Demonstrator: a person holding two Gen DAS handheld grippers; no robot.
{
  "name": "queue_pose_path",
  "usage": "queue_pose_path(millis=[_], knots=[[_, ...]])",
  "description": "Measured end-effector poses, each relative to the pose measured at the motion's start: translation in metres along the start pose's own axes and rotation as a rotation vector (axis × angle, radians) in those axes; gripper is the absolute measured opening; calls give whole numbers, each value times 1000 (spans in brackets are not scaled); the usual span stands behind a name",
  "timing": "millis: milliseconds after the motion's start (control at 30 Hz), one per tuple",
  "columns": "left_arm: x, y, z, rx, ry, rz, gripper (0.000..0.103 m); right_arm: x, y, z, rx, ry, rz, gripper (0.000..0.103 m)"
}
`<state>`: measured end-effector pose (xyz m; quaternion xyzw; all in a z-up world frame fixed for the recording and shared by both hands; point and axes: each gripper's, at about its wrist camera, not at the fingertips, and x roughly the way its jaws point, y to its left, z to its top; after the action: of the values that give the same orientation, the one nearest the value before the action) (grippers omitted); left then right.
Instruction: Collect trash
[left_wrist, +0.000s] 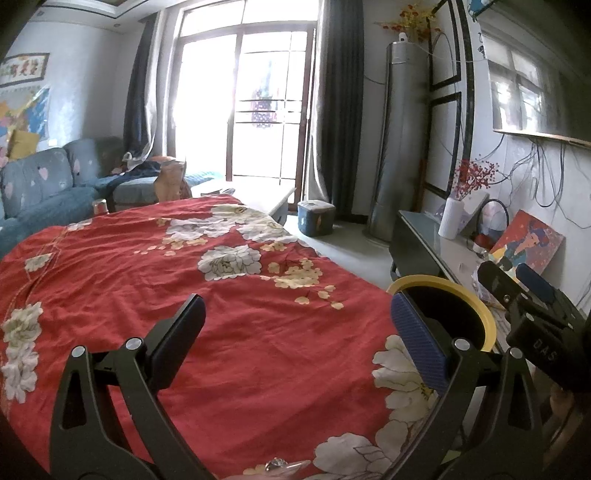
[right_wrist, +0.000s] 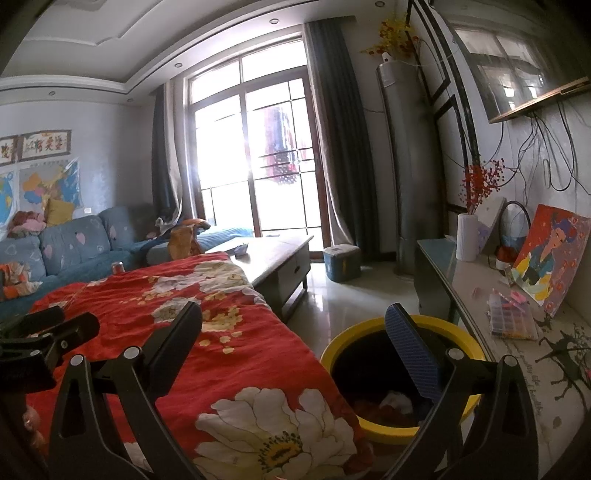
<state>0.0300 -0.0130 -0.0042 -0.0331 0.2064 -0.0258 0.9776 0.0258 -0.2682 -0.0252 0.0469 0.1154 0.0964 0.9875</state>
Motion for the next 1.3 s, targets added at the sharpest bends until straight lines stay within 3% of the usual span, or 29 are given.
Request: queue_pose_path(millis=[1133,1300], knots=[[0,2,-1,-4,16,6,92,2,2,-1,5,12,-6,97],[6,16,-1,-24,76,33,92,13,13,8,-1,63,38,97]])
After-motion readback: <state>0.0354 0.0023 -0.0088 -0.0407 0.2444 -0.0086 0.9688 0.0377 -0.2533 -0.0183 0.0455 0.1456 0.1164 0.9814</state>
